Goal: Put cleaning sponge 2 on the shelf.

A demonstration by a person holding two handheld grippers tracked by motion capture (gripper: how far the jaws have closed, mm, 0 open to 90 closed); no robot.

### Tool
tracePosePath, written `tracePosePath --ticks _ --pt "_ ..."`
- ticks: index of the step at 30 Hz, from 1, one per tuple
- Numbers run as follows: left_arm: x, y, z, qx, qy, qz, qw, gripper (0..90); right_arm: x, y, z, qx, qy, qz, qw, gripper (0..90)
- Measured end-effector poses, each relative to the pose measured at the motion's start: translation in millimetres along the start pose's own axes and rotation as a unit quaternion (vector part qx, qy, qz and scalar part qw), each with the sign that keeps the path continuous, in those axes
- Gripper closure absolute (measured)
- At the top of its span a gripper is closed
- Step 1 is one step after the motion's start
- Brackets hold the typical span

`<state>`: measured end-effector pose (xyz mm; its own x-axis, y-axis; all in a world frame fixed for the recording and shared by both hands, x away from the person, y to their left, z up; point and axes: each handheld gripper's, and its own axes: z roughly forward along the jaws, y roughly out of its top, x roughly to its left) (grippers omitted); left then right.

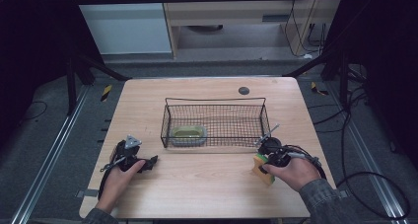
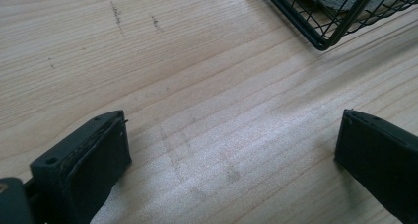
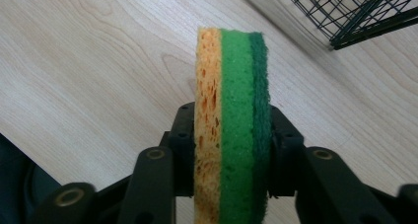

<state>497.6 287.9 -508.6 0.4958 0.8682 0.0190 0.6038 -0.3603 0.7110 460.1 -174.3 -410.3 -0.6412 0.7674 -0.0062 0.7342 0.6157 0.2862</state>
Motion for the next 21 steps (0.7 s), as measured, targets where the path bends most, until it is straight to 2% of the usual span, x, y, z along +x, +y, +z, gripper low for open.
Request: tracePosePath --ticks 7,13,19,21 --pt "0.0 0.0 0.0 0.0 0.0 0.0 1.0 0.0 -0.8 4.7 -13.8 -0.016 -0.004 0.007 0.9998 64.9" --pt "0.0 0.0 0.0 0.0 0.0 0.0 1.0 0.0 -6.4 17.2 -33.6 -0.044 -0.006 0.026 0.9986 64.9" --pt "0.0 0.0 0.0 0.0 0.0 0.0 1.0 0.0 -11.8 27.4 -50.0 -0.063 -0.006 0.035 0.9974 64.9" --pt "0.0 0.0 0.0 0.0 0.0 0.0 1.0 0.0 -13.8 34.4 -62.5 -0.072 -0.009 0.035 0.9967 64.8"
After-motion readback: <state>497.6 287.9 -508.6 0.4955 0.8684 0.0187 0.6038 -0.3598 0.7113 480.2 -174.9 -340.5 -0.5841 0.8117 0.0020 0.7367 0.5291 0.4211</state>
